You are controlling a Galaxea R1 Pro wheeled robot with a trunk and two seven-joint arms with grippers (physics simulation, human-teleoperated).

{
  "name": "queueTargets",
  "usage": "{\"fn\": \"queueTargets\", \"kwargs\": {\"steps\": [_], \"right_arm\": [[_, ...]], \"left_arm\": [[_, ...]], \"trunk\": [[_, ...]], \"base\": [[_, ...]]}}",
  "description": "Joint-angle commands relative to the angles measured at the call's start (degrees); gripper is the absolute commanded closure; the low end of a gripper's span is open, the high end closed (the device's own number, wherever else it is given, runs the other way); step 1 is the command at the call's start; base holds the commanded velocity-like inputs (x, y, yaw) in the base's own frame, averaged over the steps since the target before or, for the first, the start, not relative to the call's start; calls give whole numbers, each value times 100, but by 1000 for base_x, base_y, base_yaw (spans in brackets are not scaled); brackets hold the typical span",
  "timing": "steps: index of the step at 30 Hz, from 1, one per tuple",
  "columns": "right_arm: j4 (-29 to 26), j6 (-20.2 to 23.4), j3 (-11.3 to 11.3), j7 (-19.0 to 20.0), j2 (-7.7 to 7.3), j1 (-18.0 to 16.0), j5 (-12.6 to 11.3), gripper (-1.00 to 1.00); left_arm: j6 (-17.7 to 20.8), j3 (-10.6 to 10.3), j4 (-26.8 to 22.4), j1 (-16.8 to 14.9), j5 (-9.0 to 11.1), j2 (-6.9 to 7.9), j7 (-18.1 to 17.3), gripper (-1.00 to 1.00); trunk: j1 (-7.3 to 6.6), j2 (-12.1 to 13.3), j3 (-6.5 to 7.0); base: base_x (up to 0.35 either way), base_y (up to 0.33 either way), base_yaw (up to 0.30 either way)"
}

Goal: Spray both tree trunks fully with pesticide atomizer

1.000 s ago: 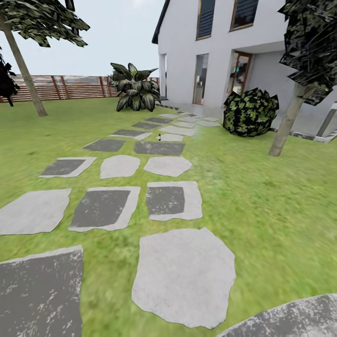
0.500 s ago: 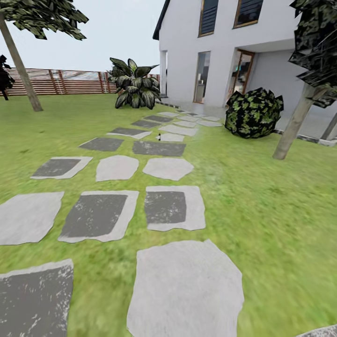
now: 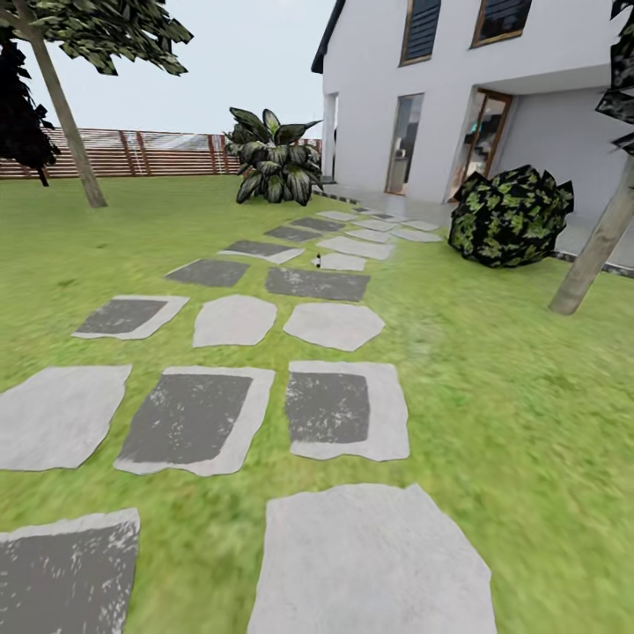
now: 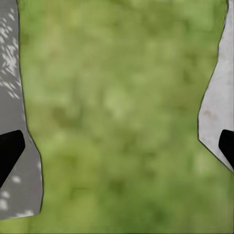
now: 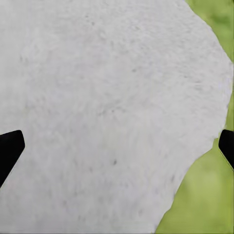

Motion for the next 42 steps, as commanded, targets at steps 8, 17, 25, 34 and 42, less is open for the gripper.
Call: {"fn": "queueTargets", "kwargs": {"steps": [8,17,25,34,42], "right_arm": [[4,-17,1,2,-1,-3,18,-100],[4,-17,1,2,-1,-3,18,-100],[4,-14,1,2,-1,-3,18,-100],[4,-17,1,2,-1,-3,18,-100],[4,-16,1,2,-1,-3,18,-100]], "left_arm": [[-18,-12,5,-3,39,1,3,-100],[-18,-12,5,-3,39,1,1,-100],[-18,-15,5,-2,39,1,1,-100],[-18,-13,5,-3,39,1,1,-100],[-18,-13,5,-3,39,1,1,-100]], "trunk": [[3,-1,-5],[3,-1,-5],[3,-1,-5],[3,-1,-5],[3,-1,-5]], "base": [[339,0,3],[339,0,0],[339,0,0],[339,0,0],[339,0,0]]}}
